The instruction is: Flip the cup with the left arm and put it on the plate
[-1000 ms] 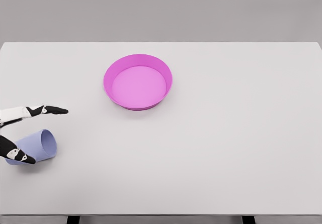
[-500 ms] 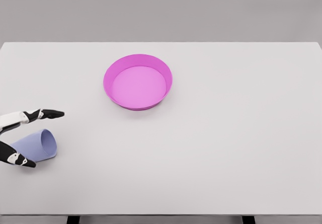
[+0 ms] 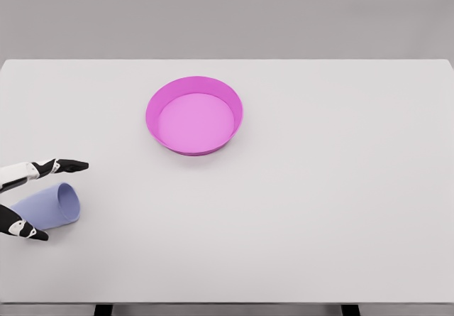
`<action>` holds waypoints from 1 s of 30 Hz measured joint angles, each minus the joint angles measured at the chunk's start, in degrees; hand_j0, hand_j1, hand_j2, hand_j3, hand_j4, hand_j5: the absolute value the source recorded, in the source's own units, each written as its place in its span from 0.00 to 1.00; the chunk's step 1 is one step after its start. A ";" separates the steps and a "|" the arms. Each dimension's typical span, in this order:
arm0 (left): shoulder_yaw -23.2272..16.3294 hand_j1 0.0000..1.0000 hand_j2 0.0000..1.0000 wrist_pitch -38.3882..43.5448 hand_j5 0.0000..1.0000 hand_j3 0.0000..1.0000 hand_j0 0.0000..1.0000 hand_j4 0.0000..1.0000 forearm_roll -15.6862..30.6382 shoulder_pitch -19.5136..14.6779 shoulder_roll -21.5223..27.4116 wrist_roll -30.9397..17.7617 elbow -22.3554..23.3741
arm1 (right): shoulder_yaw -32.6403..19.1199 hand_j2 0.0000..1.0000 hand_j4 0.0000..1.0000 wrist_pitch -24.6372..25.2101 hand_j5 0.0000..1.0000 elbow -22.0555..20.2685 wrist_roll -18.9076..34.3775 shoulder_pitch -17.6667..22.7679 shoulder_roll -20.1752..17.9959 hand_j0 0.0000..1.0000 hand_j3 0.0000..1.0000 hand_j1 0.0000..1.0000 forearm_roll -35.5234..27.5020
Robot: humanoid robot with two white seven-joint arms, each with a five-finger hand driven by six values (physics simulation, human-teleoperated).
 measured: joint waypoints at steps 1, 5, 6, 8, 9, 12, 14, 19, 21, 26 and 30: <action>0.01 1.00 1.00 0.00 1.00 1.00 1.00 1.00 0.00 0.00 0.00 0.00 -0.01 | 0.00 1.00 1.00 0.00 1.00 0.00 0.00 0.00 0.00 1.00 1.00 1.00 0.00; 0.13 1.00 1.00 0.00 1.00 1.00 1.00 1.00 0.07 -0.01 -0.04 0.05 -0.02 | 0.00 1.00 1.00 0.00 1.00 0.00 0.00 0.00 0.00 1.00 1.00 1.00 0.00; 0.27 1.00 1.00 0.00 1.00 1.00 1.00 1.00 0.12 0.00 -0.05 0.06 0.00 | 0.00 1.00 1.00 0.00 1.00 0.00 0.00 0.00 0.00 1.00 1.00 1.00 0.00; 0.52 1.00 1.00 0.00 1.00 1.00 1.00 1.00 0.23 0.00 -0.08 0.07 0.19 | 0.00 1.00 1.00 0.00 1.00 0.00 0.00 0.00 0.00 1.00 1.00 1.00 0.00; 0.60 1.00 1.00 0.00 1.00 1.00 1.00 1.00 0.28 0.00 -0.15 0.08 0.39 | 0.00 1.00 1.00 0.00 1.00 0.00 0.00 0.00 0.00 1.00 1.00 1.00 0.00; 0.77 1.00 1.00 0.00 1.00 1.00 1.00 1.00 0.34 0.00 -0.46 0.08 1.13 | 0.00 1.00 1.00 0.00 1.00 0.00 0.00 0.00 0.00 1.00 1.00 1.00 0.00; 0.80 1.00 1.00 0.00 1.00 1.00 1.00 1.00 0.32 0.46 -0.66 0.08 1.88 | 0.00 1.00 1.00 0.00 1.00 0.00 0.00 0.00 0.00 1.00 1.00 1.00 0.00; 0.79 1.00 1.00 0.00 1.00 1.00 1.00 1.00 0.30 0.72 -0.99 0.48 3.49 | 0.00 1.00 1.00 0.00 1.00 0.00 0.00 0.00 0.00 1.00 1.00 1.00 0.00; 0.78 1.00 1.00 0.00 1.00 1.00 1.00 1.00 0.27 0.88 -1.25 0.54 3.97 | 0.00 1.00 1.00 0.00 1.00 0.00 0.00 0.00 0.00 1.00 1.00 1.00 0.00; 0.79 1.00 1.00 0.01 1.00 1.00 1.00 1.00 -0.02 1.63 -1.93 0.60 4.39 | 0.00 1.00 1.00 0.00 1.00 0.00 0.00 0.00 0.00 1.00 1.00 1.00 0.00; 0.84 1.00 1.00 0.00 1.00 1.00 1.00 1.00 -0.39 2.11 -2.58 0.61 4.49 | 0.00 1.00 1.00 0.00 1.00 0.00 0.00 0.00 0.00 1.00 1.00 1.00 0.00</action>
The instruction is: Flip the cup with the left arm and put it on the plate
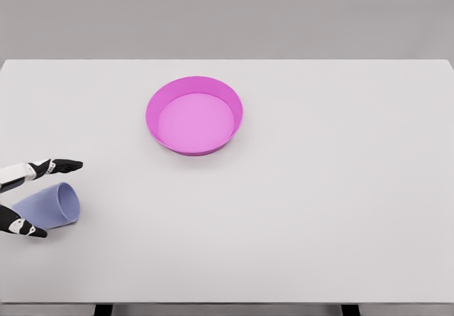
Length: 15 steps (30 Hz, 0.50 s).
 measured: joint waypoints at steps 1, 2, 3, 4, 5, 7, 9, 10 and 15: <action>0.01 1.00 1.00 0.00 1.00 1.00 1.00 1.00 -0.04 0.00 -0.09 0.00 0.02 | 0.00 1.00 1.00 0.00 1.00 0.00 0.00 0.00 0.00 1.00 1.00 1.00 0.00; 0.02 1.00 1.00 0.00 1.00 1.00 1.00 1.00 -0.06 0.00 -0.16 0.00 0.04 | 0.00 1.00 1.00 0.00 1.00 0.00 0.00 0.00 0.00 1.00 1.00 1.00 0.00; 0.05 1.00 1.00 0.00 1.00 1.00 1.00 1.00 -0.07 0.00 -0.21 0.00 0.05 | 0.00 1.00 1.00 0.00 1.00 0.00 0.00 0.00 0.00 1.00 1.00 1.00 0.00; 0.09 1.00 1.00 0.00 1.00 1.00 1.00 1.00 -0.08 0.00 -0.24 0.00 0.08 | 0.00 1.00 1.00 0.00 1.00 0.00 0.00 0.00 0.00 1.00 1.00 1.00 0.00; 0.17 1.00 1.00 0.00 1.00 1.00 1.00 1.00 -0.08 0.00 -0.27 0.00 0.12 | 0.00 1.00 1.00 0.00 1.00 0.00 0.00 0.00 0.00 1.00 1.00 1.00 0.00; 0.32 1.00 1.00 0.00 1.00 1.00 1.00 1.00 -0.06 0.00 -0.31 -0.01 0.31 | 0.00 1.00 1.00 0.00 1.00 0.00 0.00 0.00 0.00 1.00 1.00 1.00 0.00; 0.43 1.00 1.00 0.00 1.00 1.00 1.00 1.00 -0.07 0.00 -0.36 -0.05 0.41 | 0.00 1.00 1.00 0.00 1.00 0.00 0.00 0.00 0.00 1.00 1.00 1.00 0.00; 0.47 1.00 1.00 0.00 1.00 1.00 1.00 1.00 -0.09 0.00 -0.38 -0.07 0.44 | 0.00 1.00 1.00 0.00 1.00 0.00 0.00 0.00 0.00 1.00 1.00 1.00 0.00; 0.79 1.00 1.00 0.00 1.00 1.00 1.00 1.00 -0.16 0.44 -0.83 -0.04 0.59 | 0.00 1.00 1.00 0.00 1.00 0.00 0.00 0.00 0.00 1.00 1.00 1.00 0.00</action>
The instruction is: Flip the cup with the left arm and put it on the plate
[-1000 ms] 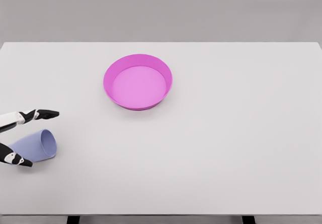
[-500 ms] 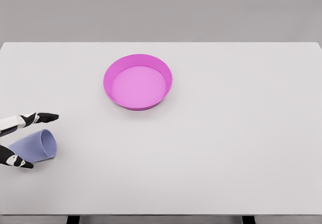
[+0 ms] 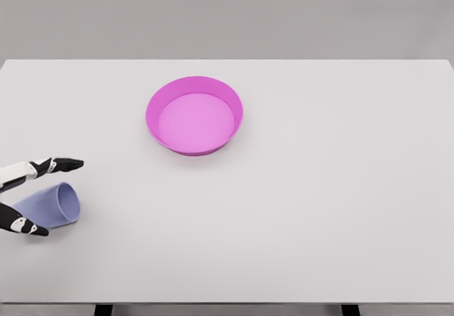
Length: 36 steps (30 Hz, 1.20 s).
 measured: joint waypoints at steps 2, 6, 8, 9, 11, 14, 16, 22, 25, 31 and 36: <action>0.07 1.00 1.00 0.00 1.00 1.00 1.00 1.00 0.22 0.27 -0.15 0.02 0.34 | -0.02 1.00 1.00 0.00 1.00 0.00 0.00 0.00 0.00 1.00 1.00 1.00 0.00; 0.22 1.00 1.00 0.00 1.00 1.00 1.00 1.00 0.56 0.18 -1.12 0.04 1.91 | -0.01 1.00 1.00 0.00 1.00 0.00 0.00 0.00 0.00 1.00 1.00 1.00 0.00; 0.26 1.00 1.00 0.01 1.00 1.00 1.00 1.00 0.59 0.18 -1.53 0.04 2.48 | 0.00 1.00 1.00 0.00 1.00 0.00 0.00 0.00 0.00 1.00 1.00 1.00 0.00; 0.27 1.00 1.00 0.00 1.00 1.00 1.00 1.00 0.54 0.26 -1.73 0.05 2.67 | 0.00 1.00 1.00 0.00 1.00 0.00 0.00 0.00 0.00 1.00 1.00 1.00 0.00; 0.27 1.00 1.00 0.01 1.00 1.00 1.00 1.00 0.37 0.26 -2.08 0.05 2.88 | 0.00 1.00 1.00 0.00 1.00 0.00 0.00 0.00 0.00 1.00 1.00 1.00 0.00; 0.25 1.00 1.00 0.00 1.00 1.00 1.00 1.00 0.11 0.79 -2.34 0.05 3.04 | 0.00 1.00 1.00 0.00 1.00 0.00 0.00 0.00 0.00 1.00 1.00 1.00 0.00; 0.27 1.00 1.00 0.00 1.00 1.00 1.00 1.00 0.03 1.06 -2.41 0.05 3.11 | 0.00 1.00 1.00 0.00 1.00 0.00 0.00 0.00 0.00 1.00 1.00 1.00 0.00; 0.32 1.00 1.00 0.00 1.00 1.00 1.00 1.00 -0.09 1.06 -2.85 0.05 3.42 | 0.00 1.00 1.00 0.00 1.00 0.00 0.00 0.00 0.00 1.00 1.00 1.00 0.00; 0.47 1.00 1.00 0.01 1.00 1.00 1.00 1.00 -0.09 1.06 -3.02 0.05 3.76 | 0.00 1.00 1.00 0.00 1.00 0.00 0.00 0.00 0.00 1.00 1.00 1.00 0.00; 0.55 1.00 1.00 0.01 1.00 1.00 1.00 1.00 -0.10 1.32 -3.17 0.05 4.01 | 0.00 1.00 1.00 0.00 1.00 0.00 0.00 0.00 0.00 1.00 1.00 1.00 0.00; 0.61 1.00 1.00 0.01 1.00 1.00 1.00 1.00 -0.09 1.41 -3.19 0.05 4.07 | 0.00 1.00 1.00 0.00 1.00 0.00 0.00 0.00 0.00 1.00 1.00 1.00 0.00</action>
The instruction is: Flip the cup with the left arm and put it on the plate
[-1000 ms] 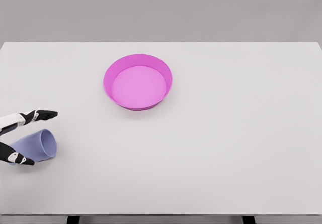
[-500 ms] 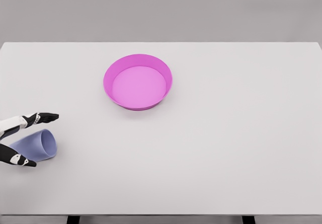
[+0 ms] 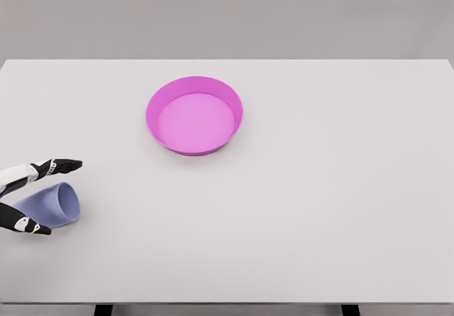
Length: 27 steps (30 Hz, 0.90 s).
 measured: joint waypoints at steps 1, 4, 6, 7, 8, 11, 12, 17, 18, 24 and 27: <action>0.01 1.00 1.00 0.00 1.00 1.00 1.00 1.00 0.02 0.00 -0.02 0.00 0.02 | 0.00 1.00 1.00 0.00 1.00 0.00 0.00 0.00 0.00 1.00 1.00 1.00 0.00; 0.05 1.00 1.00 0.00 1.00 1.00 1.00 1.00 0.22 -0.09 -0.40 0.00 0.45 | 0.00 1.00 1.00 0.00 1.00 0.00 0.00 0.00 0.00 1.00 1.00 1.00 0.00; 0.05 1.00 1.00 0.00 1.00 1.00 1.00 1.00 0.30 -0.09 -0.84 0.00 1.21 | 0.00 1.00 1.00 0.00 1.00 0.00 0.00 0.00 0.00 1.00 1.00 1.00 0.00; 0.04 1.00 1.00 0.00 1.00 1.00 1.00 1.00 0.28 -0.09 -1.01 0.00 1.52 | 0.00 1.00 1.00 0.00 1.00 0.00 0.00 0.00 0.00 1.00 1.00 1.00 0.00; 0.04 1.00 1.00 0.00 1.00 1.00 1.00 1.00 0.22 -0.09 -1.15 0.00 1.76 | 0.00 1.00 1.00 0.00 1.00 0.00 0.00 0.00 0.00 1.00 1.00 1.00 0.00; 0.00 1.00 1.00 0.00 1.00 1.00 1.00 1.00 0.04 0.36 -1.62 0.00 2.15 | 0.00 1.00 1.00 0.00 1.00 0.00 0.00 0.00 0.00 1.00 1.00 1.00 0.00; -0.01 1.00 1.00 0.00 1.00 1.00 1.00 1.00 -0.01 0.53 -1.71 0.00 2.21 | 0.00 1.00 1.00 0.00 1.00 0.00 0.00 0.00 0.00 1.00 1.00 1.00 0.00; -0.04 1.00 1.00 0.00 1.00 1.00 1.00 1.00 -0.08 0.88 -1.92 0.05 2.41 | 0.00 1.00 1.00 0.00 1.00 0.00 0.00 0.00 0.00 1.00 1.00 1.00 0.00; -0.04 1.00 1.00 0.00 1.00 1.00 1.00 1.00 -0.08 0.88 -1.92 0.17 2.42 | 0.00 1.00 1.00 0.00 1.00 0.00 0.00 0.00 0.00 1.00 1.00 1.00 0.00; -0.06 1.00 1.00 0.00 1.00 1.00 1.00 1.00 -0.09 2.02 -1.93 1.97 2.45 | 0.00 1.00 1.00 0.00 1.00 0.00 0.00 0.00 0.00 1.00 1.00 1.00 0.00; -0.05 1.00 1.00 0.01 1.00 1.00 1.00 1.00 -0.08 2.11 -1.93 2.87 2.44 | 0.00 1.00 1.00 0.00 1.00 0.00 0.00 0.00 0.00 1.00 1.00 1.00 0.00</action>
